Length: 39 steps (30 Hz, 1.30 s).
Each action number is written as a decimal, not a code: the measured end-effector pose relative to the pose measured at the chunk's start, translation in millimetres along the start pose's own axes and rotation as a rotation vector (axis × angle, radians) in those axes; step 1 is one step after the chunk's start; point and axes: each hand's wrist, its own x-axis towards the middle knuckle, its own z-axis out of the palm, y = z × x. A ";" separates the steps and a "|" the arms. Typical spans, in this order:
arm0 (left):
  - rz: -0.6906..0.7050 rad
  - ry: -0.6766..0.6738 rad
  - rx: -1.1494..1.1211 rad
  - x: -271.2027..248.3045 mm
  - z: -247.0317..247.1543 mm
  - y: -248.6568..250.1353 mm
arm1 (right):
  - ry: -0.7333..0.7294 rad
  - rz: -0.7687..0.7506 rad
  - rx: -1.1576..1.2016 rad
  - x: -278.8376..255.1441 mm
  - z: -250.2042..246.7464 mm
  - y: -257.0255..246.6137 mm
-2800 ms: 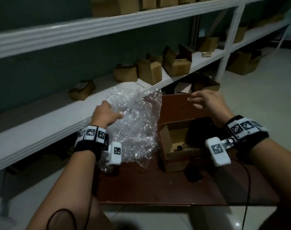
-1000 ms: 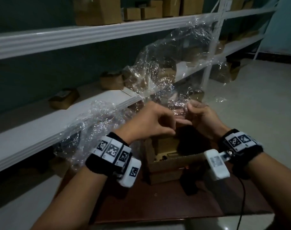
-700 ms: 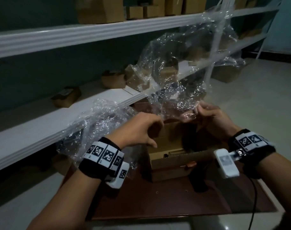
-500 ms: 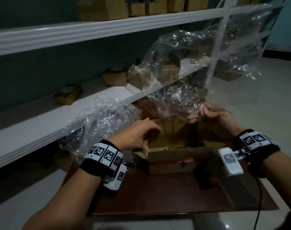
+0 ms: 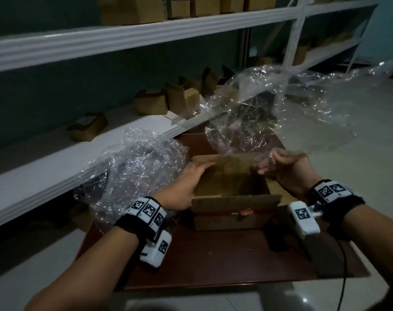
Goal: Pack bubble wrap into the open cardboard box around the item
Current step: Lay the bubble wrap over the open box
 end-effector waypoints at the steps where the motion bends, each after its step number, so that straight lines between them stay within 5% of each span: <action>1: 0.014 0.034 -0.033 0.8 3.3 -3.6 | 0.015 0.009 0.007 1.1 -1.4 2.0; 7: -0.029 0.166 -0.134 -0.4 28.3 -9.6 | 0.082 0.031 0.031 5.8 1.7 11.1; 17: -0.010 0.182 -0.354 1.7 40.5 -16.9 | 0.365 0.071 0.325 8.0 5.6 28.5; 27: -0.083 0.201 -0.151 13.7 38.9 -19.2 | 0.440 0.094 0.268 8.8 5.5 27.4; 39: -0.121 0.149 -0.012 22.7 21.8 3.3 | 0.199 -0.007 0.407 16.6 31.8 4.8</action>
